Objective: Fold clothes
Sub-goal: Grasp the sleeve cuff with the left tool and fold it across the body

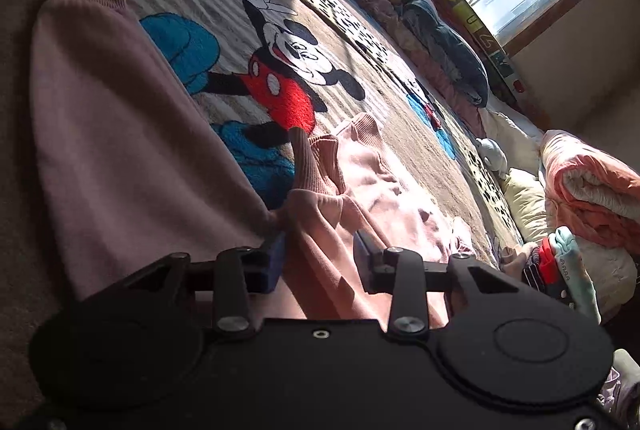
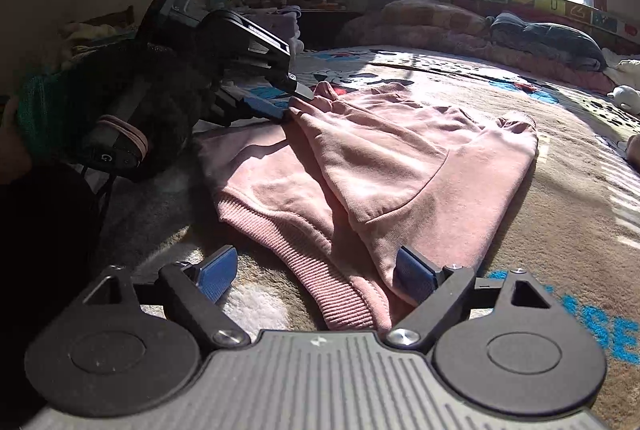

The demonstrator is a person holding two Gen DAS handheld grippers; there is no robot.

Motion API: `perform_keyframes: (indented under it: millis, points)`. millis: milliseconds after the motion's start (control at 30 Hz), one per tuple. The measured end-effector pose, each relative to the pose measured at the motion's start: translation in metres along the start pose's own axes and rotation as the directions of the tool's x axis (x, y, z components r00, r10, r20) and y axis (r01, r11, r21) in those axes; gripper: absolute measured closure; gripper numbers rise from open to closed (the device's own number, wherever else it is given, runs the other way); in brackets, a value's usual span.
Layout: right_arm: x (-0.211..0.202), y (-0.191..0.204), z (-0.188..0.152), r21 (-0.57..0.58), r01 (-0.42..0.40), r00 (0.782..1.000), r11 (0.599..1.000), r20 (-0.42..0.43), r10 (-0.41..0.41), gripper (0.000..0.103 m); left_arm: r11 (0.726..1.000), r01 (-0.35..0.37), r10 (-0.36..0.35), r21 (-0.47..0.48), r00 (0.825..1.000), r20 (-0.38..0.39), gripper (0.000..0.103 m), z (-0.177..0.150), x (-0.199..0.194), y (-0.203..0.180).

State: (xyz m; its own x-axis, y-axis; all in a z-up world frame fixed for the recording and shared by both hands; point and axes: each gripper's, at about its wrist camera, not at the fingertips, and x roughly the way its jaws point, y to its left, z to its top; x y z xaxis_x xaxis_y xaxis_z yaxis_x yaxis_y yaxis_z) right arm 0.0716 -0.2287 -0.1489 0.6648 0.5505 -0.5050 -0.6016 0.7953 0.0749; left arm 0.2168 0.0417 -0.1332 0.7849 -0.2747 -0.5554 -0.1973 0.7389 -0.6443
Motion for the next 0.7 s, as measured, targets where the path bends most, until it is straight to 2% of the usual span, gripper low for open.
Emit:
perform_keyframes:
  millis: [100, 133, 167, 233, 267, 467, 700]
  points:
    - [-0.001, -0.001, 0.0, 0.007, -0.006, 1.0, 1.0, 0.001, 0.006, 0.016, 1.0, 0.004, -0.004, 0.016, 1.0, 0.017, 0.071, 0.0, 0.003, -0.005]
    - [-0.001, -0.002, 0.0, 0.01, -0.008, 1.0, 1.0, 0.003, 0.008, 0.016, 1.0, 0.005, -0.005, 0.026, 1.0, 0.023, 0.076, 0.0, 0.005, -0.007]
    - [-0.002, -0.002, 0.0, 0.014, -0.011, 1.0, 1.0, 0.005, 0.011, 0.016, 0.999, 0.005, -0.006, 0.037, 1.0, 0.03, 0.086, 0.001, 0.007, -0.008]
    - [-0.003, -0.004, 0.0, 0.022, -0.018, 1.0, 1.0, 0.008, 0.017, 0.016, 0.998, 0.01, -0.012, 0.054, 0.999, 0.038, 0.1, 0.001, 0.007, -0.011]
    - [-0.003, -0.004, 0.0, 0.025, -0.02, 1.0, 0.999, 0.009, 0.02, 0.016, 0.998, 0.013, -0.016, 0.062, 0.999, 0.04, 0.102, 0.001, 0.007, -0.013]
    - [-0.008, -0.01, 0.001, 0.06, -0.028, 0.999, 0.998, 0.024, 0.026, 0.017, 0.994, 0.045, -0.051, 0.104, 0.997, 0.062, 0.103, 0.001, -0.009, -0.039]
    - [-0.013, -0.013, -0.002, 0.085, -0.032, 0.999, 0.996, 0.043, 0.029, 0.017, 0.982, 0.085, -0.099, 0.169, 0.992, 0.076, 0.103, 0.012, -0.003, -0.097]
